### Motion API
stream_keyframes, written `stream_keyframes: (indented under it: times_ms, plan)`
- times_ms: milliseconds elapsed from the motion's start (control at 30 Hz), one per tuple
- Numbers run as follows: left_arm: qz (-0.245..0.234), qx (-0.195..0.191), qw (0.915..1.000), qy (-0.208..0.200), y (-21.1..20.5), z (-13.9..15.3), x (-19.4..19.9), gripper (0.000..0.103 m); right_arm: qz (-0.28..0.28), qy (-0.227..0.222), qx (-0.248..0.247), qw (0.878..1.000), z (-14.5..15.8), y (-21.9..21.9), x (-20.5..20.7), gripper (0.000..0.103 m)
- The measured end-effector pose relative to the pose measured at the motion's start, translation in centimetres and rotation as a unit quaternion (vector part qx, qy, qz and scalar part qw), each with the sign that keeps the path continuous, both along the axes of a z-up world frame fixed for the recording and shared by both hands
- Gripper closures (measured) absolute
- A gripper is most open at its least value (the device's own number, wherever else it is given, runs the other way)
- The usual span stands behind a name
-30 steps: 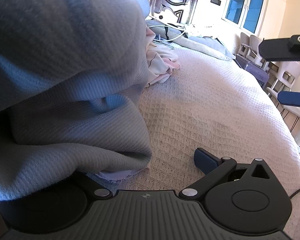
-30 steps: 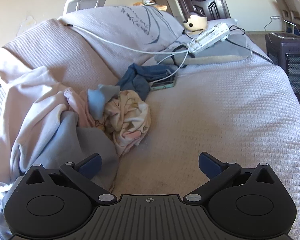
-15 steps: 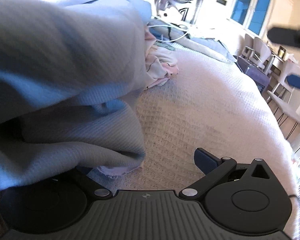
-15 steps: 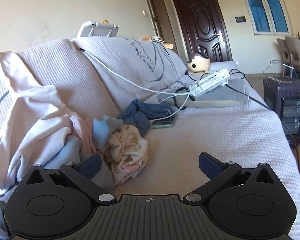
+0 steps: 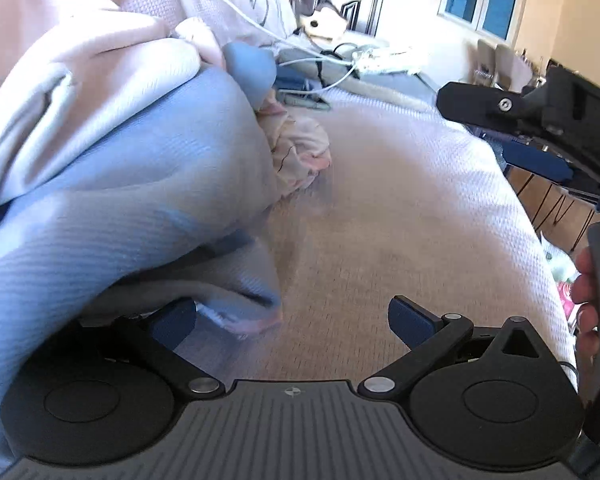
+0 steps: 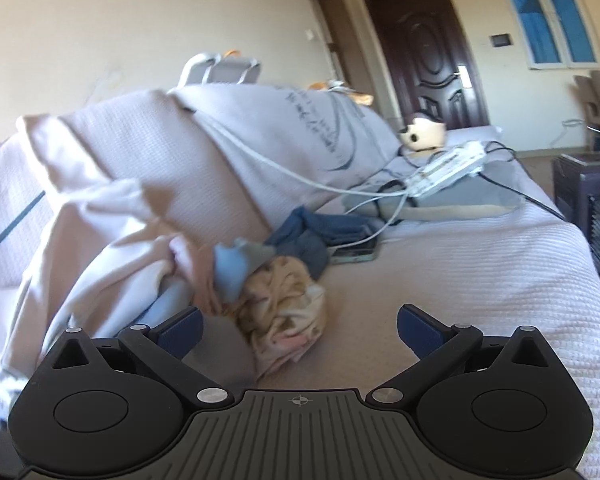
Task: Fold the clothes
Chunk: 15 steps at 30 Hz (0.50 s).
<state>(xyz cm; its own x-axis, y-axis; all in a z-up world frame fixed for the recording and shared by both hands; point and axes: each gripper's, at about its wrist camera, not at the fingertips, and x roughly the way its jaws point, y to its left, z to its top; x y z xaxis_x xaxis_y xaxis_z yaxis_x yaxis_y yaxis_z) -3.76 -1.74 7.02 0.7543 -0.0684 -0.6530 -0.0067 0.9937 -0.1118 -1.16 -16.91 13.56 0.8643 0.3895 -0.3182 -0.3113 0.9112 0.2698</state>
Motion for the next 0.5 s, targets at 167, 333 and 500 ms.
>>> stream_keyframes:
  times_ms: [167,333,500]
  plan:
    - [-0.003,0.05,0.9977,-0.046,0.3,1.9,-3.5,0.0,0.002,0.001,0.012,1.0,-0.3,-0.4,-0.3,0.0]
    - [0.0,0.062,0.997,-0.047,0.5,2.7,-4.9,0.0,0.002,0.01,0.011,1.0,-0.5,-0.4,-0.1,0.0]
    - [0.005,0.06,0.9975,-0.035,1.9,2.5,-5.4,0.0,0.019,0.018,-0.013,1.0,-0.7,0.5,-0.1,0.0]
